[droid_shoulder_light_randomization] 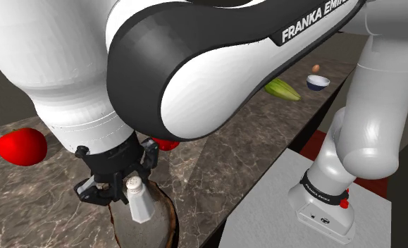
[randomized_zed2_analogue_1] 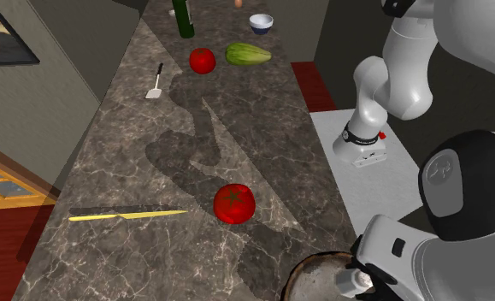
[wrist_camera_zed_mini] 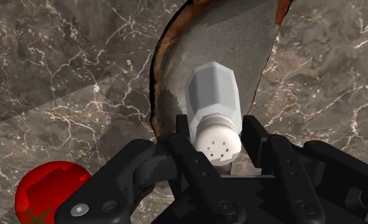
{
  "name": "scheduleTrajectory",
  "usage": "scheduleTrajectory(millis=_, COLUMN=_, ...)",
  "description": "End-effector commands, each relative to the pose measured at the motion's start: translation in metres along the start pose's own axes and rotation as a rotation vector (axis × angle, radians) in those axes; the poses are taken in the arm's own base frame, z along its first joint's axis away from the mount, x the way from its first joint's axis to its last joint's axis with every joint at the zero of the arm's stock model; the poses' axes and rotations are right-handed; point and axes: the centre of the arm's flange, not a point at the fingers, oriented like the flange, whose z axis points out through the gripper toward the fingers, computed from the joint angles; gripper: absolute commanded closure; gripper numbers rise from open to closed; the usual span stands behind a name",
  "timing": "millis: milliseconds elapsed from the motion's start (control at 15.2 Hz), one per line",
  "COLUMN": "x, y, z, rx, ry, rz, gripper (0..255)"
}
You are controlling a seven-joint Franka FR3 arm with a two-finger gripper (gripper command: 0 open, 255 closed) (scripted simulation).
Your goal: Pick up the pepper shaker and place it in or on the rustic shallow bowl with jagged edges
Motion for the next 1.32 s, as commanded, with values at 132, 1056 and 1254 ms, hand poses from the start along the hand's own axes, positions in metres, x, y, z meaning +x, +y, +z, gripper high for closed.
scheduleTrajectory(millis=132, x=0.000, y=0.000, z=0.001, rx=0.000, ry=0.000, rz=0.000, gripper=255)
scheduleTrajectory(millis=1056, x=0.000, y=0.000, z=-0.049, rx=0.000, ry=0.000, rz=0.000, gripper=0)
scheduleTrajectory(millis=1254, x=0.000, y=0.000, z=-0.049, rx=0.000, ry=0.000, rz=0.000, gripper=0)
